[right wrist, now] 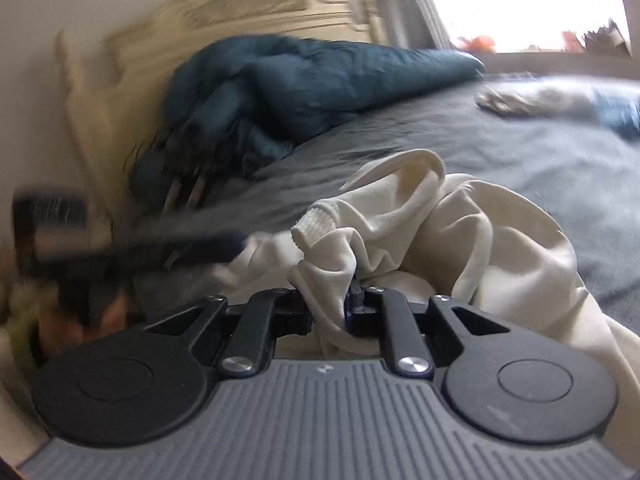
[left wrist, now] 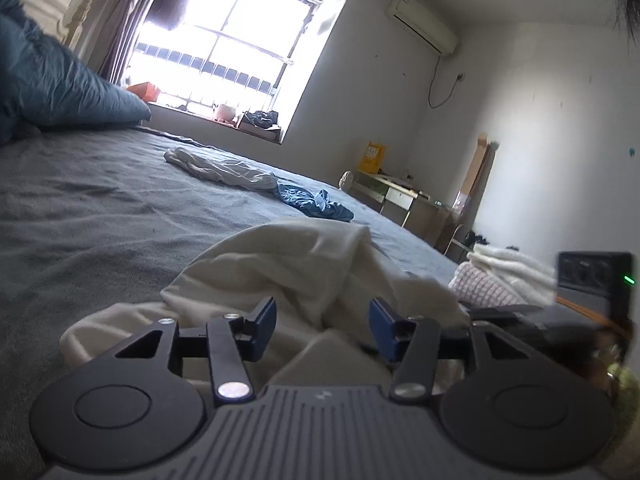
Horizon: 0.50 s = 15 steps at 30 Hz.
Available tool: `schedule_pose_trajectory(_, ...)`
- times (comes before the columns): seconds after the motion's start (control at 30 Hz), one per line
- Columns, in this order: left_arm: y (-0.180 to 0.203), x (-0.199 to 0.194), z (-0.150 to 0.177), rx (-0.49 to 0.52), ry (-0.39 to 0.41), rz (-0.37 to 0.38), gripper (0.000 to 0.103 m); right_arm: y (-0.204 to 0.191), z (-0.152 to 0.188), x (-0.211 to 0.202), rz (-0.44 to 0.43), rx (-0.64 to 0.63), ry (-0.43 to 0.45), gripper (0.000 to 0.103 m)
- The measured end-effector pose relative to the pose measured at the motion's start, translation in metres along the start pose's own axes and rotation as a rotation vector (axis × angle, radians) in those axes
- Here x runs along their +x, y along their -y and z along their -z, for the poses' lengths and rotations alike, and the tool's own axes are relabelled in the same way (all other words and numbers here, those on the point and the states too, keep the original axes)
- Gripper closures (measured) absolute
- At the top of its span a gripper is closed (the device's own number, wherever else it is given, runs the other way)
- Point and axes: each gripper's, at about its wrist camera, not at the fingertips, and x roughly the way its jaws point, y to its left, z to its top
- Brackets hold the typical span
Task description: Fold clothes
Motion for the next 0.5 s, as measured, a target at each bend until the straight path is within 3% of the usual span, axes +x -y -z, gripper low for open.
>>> schedule_pose_trajectory(0.3, 0.031, 0.022, -0.013, 0.179, 0.01, -0.06, 0.044, -0.043, 0.03, -0.019, -0.024, -0.298, 0.028, 0.09)
schedule_pose_trajectory(0.43, 0.022, 0.026, -0.013, 0.109, 0.022, -0.095, 0.084, -0.046, 0.035, -0.025, -0.014, -0.315, 0.044, 0.09)
schedule_pose_trajectory(0.5, 0.011, 0.022, -0.012, 0.032, 0.031, -0.107, 0.088, -0.046, 0.036, -0.028, -0.016, -0.296, 0.057, 0.088)
